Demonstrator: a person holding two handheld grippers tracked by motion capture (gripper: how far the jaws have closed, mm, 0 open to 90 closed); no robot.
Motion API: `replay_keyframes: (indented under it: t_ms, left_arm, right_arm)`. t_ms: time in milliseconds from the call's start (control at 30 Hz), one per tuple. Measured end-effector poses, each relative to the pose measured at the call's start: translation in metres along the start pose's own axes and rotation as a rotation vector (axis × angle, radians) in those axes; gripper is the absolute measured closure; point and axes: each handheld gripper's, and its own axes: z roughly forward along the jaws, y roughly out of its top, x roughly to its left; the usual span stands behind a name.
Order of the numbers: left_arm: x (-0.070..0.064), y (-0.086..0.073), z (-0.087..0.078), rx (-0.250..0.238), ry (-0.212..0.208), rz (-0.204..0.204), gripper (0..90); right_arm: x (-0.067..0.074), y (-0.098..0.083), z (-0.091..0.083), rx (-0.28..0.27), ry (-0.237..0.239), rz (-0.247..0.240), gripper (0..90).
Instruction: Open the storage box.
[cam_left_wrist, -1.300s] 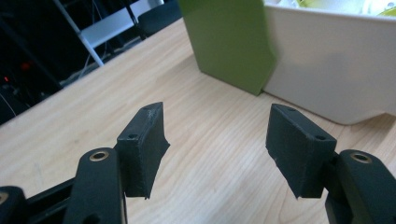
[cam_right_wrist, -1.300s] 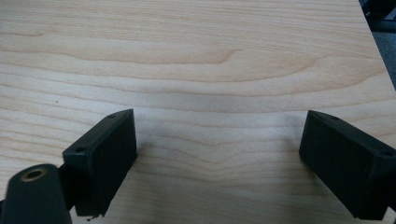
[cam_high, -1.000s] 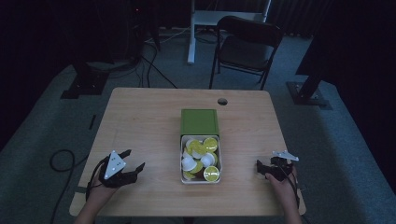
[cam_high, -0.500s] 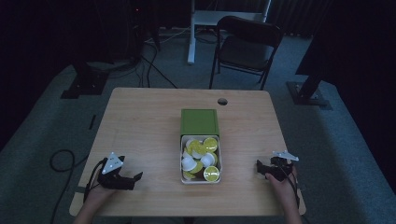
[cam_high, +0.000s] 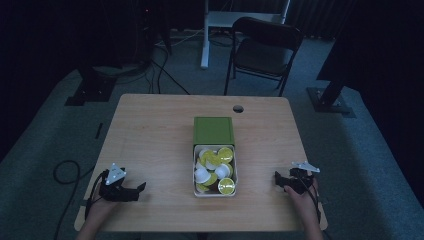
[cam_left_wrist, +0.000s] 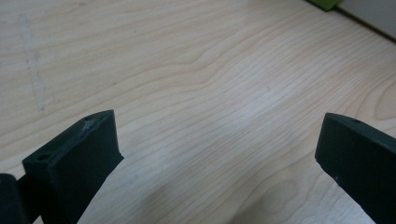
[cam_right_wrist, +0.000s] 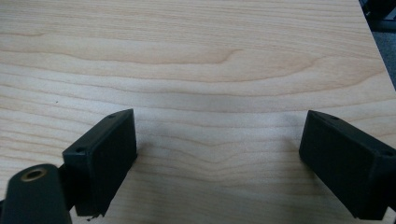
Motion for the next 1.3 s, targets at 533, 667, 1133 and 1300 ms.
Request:
replay_keyframes:
  t_ms: [533,667,1133,1300]
  left_arm:
    - [0.013,-0.011,0.008,0.087,0.055,-0.065,0.0]
    - [0.013,-0.01,0.011,0.116,0.062,-0.064,0.0]
    - [0.013,-0.009,0.014,0.149,0.059,-0.088,0.5]
    - [0.013,-0.009,0.014,0.149,0.055,-0.085,0.5]
  right_arm:
    - [-0.001,-0.001,-0.001,-0.001,0.006,0.003,10.6]
    - [-0.001,-0.002,-0.002,0.0,0.017,-0.007,10.6]
    - [-0.001,-0.002,-0.002,0.002,0.013,-0.016,10.5]
    - [-0.001,-0.002,-0.002,0.001,0.014,-0.016,10.6]
